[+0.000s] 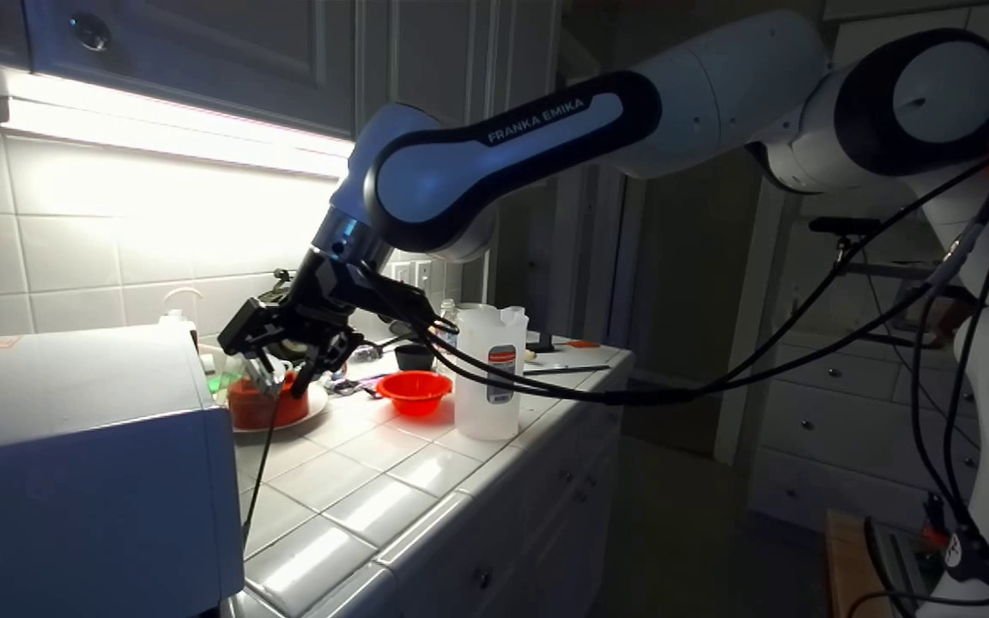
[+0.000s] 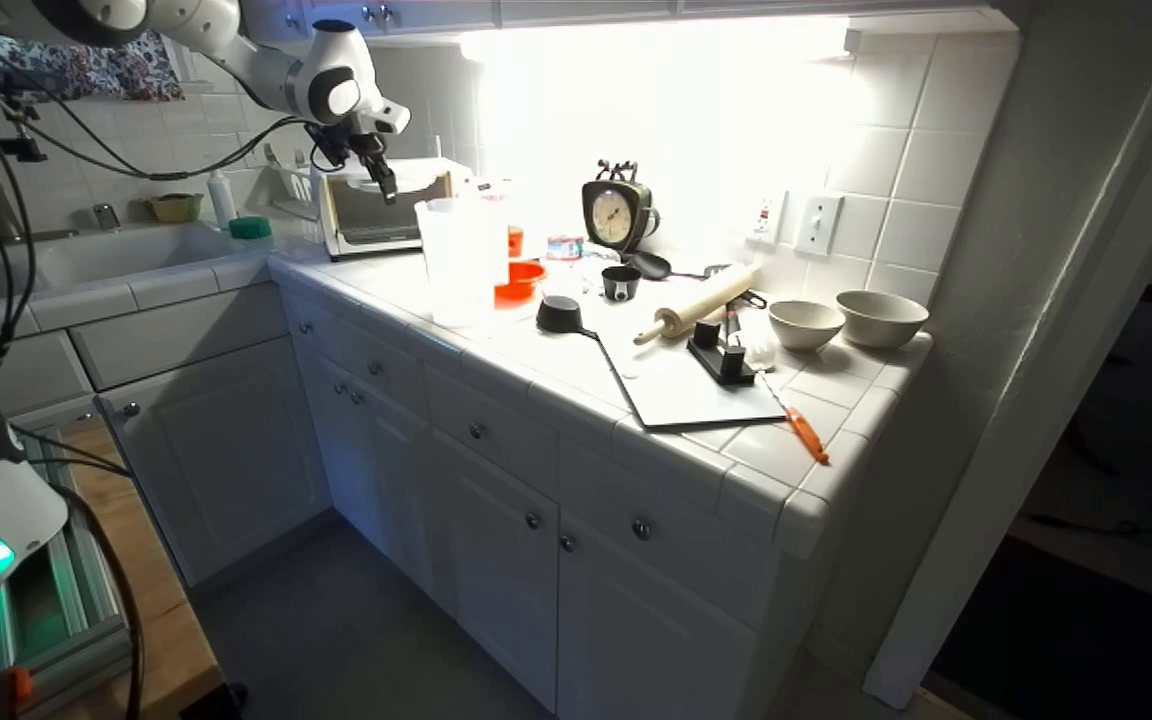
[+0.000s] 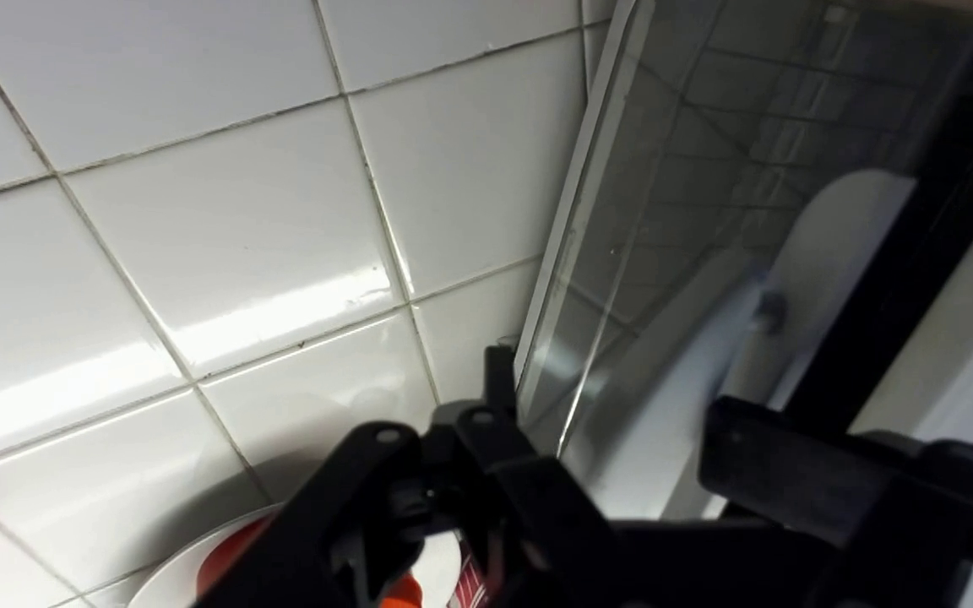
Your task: Move the jar to the right and open the oven
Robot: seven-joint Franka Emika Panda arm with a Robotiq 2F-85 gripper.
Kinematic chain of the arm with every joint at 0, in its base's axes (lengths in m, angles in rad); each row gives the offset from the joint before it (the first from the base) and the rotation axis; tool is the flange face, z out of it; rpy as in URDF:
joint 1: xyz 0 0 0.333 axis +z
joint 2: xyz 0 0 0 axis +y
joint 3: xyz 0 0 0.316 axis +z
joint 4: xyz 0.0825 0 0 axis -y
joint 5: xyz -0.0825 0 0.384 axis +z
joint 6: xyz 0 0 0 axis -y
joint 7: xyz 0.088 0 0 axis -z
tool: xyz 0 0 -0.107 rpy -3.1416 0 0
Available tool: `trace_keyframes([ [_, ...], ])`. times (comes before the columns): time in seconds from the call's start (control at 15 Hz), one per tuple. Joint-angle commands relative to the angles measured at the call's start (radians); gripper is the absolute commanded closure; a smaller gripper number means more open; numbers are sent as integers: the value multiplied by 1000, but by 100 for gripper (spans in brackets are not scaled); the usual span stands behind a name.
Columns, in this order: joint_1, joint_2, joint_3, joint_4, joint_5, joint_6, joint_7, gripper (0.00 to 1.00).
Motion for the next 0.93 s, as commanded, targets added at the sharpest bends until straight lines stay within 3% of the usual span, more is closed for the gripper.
trace_keyframes([
  [0.0,-1,23,-15,24,-26,-19,4,43],
  [0.87,-10,26,-28,17,-35,-54,-10,45],
])
